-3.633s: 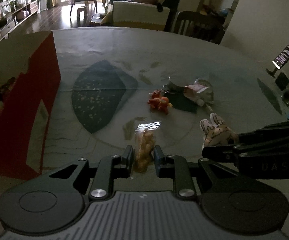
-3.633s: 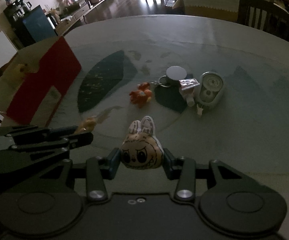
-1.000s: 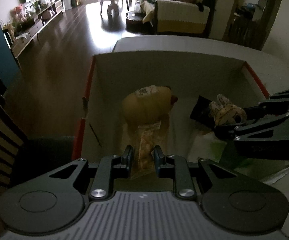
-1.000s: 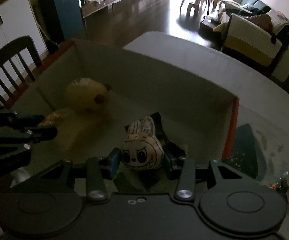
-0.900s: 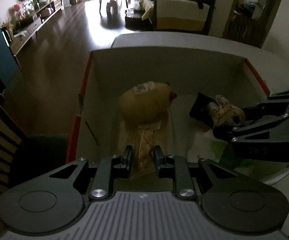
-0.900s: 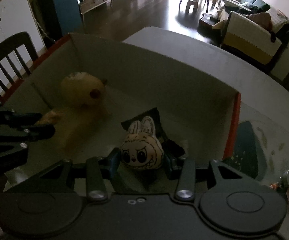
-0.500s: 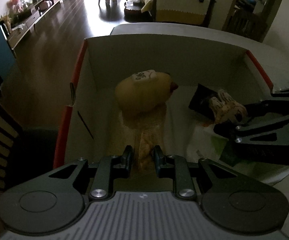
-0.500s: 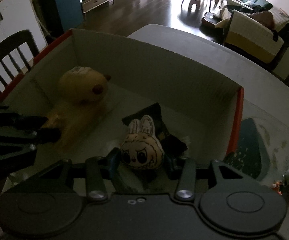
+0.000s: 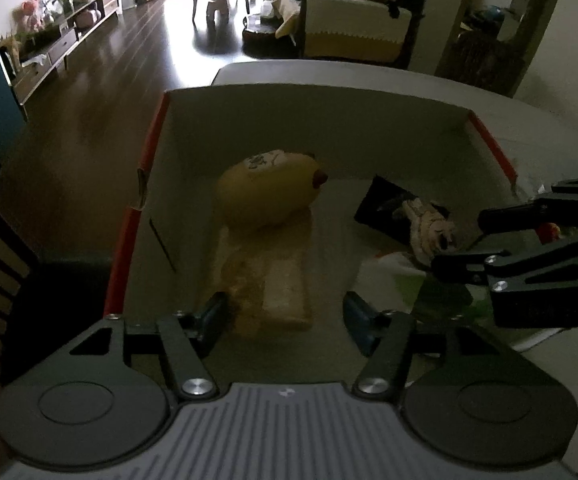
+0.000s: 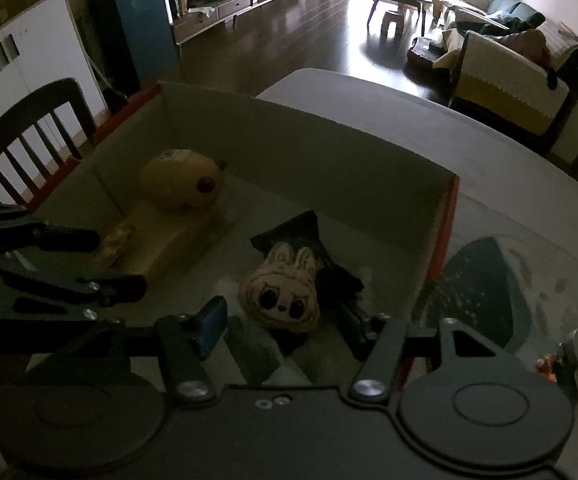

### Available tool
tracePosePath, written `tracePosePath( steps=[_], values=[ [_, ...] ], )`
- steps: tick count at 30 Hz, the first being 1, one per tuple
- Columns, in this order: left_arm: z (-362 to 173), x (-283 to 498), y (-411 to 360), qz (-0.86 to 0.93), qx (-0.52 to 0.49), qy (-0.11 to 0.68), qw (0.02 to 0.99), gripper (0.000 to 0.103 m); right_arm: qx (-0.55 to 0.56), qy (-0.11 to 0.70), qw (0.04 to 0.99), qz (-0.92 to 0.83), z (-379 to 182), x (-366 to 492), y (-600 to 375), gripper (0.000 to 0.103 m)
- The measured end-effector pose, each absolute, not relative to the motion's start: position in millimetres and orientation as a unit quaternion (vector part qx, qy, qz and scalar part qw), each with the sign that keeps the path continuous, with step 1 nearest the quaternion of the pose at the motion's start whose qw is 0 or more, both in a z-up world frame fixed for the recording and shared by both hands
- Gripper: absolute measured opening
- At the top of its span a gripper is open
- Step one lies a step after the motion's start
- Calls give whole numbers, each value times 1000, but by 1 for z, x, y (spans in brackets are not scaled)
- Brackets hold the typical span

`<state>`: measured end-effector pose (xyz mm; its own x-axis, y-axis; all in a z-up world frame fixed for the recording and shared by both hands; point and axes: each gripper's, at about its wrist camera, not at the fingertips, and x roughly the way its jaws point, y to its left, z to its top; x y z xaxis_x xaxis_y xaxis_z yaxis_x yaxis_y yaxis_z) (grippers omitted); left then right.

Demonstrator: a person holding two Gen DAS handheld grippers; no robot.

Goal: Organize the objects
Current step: 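Open both grippers to drop the snack bag and bunny plush into the box, then move both grippers back toward the orange keychain and tape dispenser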

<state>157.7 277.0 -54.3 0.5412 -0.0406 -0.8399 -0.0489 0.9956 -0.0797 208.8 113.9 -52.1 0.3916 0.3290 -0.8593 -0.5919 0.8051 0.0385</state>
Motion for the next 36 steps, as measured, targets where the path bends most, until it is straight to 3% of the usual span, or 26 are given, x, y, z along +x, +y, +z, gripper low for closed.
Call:
tracePosePath(
  steps=[12,15,18,28,36],
  values=[
    [-16,135,264,-1,-60,440,896,63,-119,438,839,298,-12,174,90,64],
    [-5,129,256,-1,-58,428,902,64,-113,429,843,306,-3,166,82,71],
    [5,122,246,-3,-62,417,907,71,-111,423,843,313,4,160,71,73],
    [19,114,188,-4,-68,406,911,74,-98,420,839,332,16,146,16,82],
    [16,115,126,-7,-72,410,909,74,-92,422,835,342,16,148,-37,83]
  ],
)
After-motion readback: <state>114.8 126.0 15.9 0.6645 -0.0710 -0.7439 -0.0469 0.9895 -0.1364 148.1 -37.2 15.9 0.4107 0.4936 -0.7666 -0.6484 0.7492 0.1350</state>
